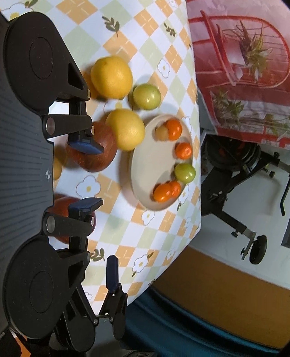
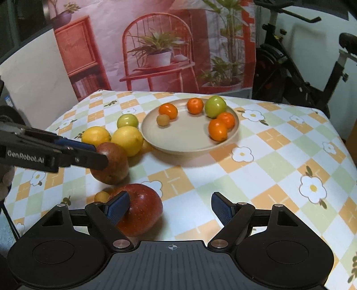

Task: Organize fruits
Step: 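Move both tools back toward the red apples beside the plate, then close the left gripper on a red apple while the right tool pushes against it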

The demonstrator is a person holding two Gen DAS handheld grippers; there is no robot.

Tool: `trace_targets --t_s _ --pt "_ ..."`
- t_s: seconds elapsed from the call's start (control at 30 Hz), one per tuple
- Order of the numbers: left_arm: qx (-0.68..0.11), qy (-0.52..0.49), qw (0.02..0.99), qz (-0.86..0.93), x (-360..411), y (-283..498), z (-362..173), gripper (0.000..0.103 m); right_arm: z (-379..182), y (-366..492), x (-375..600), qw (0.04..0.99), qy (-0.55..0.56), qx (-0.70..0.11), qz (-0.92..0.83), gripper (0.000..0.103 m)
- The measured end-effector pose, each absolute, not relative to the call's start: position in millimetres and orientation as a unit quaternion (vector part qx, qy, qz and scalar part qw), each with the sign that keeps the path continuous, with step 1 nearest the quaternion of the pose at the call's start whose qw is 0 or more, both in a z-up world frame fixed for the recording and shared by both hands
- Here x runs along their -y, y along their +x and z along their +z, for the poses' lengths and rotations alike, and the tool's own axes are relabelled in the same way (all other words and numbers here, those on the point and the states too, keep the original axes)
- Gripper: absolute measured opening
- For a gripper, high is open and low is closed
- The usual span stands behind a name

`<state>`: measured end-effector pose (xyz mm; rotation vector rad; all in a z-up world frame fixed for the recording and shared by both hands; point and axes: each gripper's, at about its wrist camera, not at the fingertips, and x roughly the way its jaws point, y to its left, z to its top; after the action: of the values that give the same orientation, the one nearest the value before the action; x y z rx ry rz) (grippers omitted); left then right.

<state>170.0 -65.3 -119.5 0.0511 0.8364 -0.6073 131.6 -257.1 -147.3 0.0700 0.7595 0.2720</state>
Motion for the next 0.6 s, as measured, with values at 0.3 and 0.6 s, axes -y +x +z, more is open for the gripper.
trace_targets --t_s 0.3,0.6 --pt "-0.404 0.035 0.860 -0.309 81 163 -124 0.044 -149 124 263 0.920 0.036 -0.371 0.126 0.077" --pt "-0.427 0.011 0.841 -0.333 89 161 -140 0.043 -151 120 268 0.920 0.042 -0.370 0.122 0.077"
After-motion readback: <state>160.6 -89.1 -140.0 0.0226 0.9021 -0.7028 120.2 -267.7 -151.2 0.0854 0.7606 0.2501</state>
